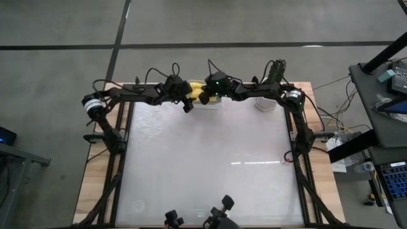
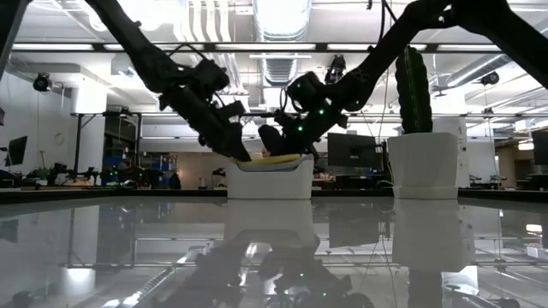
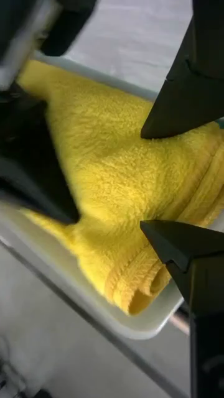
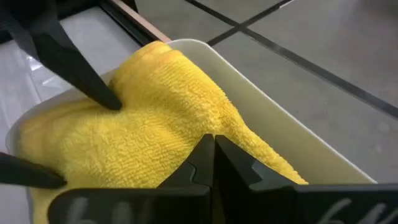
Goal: Fold microfiber towels
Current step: Put the yellow cloth into the bin
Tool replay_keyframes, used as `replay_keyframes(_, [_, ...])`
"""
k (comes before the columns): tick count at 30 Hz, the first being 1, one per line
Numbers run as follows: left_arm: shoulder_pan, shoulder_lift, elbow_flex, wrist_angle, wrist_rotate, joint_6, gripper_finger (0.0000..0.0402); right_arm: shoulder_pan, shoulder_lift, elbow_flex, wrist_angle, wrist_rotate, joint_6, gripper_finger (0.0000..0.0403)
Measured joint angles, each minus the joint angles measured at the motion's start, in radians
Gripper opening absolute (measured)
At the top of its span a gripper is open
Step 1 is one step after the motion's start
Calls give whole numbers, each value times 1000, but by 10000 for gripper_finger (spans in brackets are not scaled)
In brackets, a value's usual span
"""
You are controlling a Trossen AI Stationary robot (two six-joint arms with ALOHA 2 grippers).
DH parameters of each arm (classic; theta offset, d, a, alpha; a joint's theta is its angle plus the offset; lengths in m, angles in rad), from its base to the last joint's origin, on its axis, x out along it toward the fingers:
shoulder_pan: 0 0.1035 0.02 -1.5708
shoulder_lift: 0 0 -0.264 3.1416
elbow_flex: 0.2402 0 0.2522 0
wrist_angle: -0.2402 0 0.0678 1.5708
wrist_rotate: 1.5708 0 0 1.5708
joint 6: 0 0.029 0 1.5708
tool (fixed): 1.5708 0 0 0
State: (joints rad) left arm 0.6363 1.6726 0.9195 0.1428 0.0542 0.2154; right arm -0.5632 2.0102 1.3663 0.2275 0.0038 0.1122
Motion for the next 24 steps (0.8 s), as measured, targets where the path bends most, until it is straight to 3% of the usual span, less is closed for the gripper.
replay_keyframes(10, [-2, 47, 3, 9, 2, 0, 212, 0, 0, -11, -9, 23, -18, 9])
replay_keyframes(24, [-2, -110, -1, -49, -1, 5, 212, 0, -138, -13, -80, 25, -45, 9])
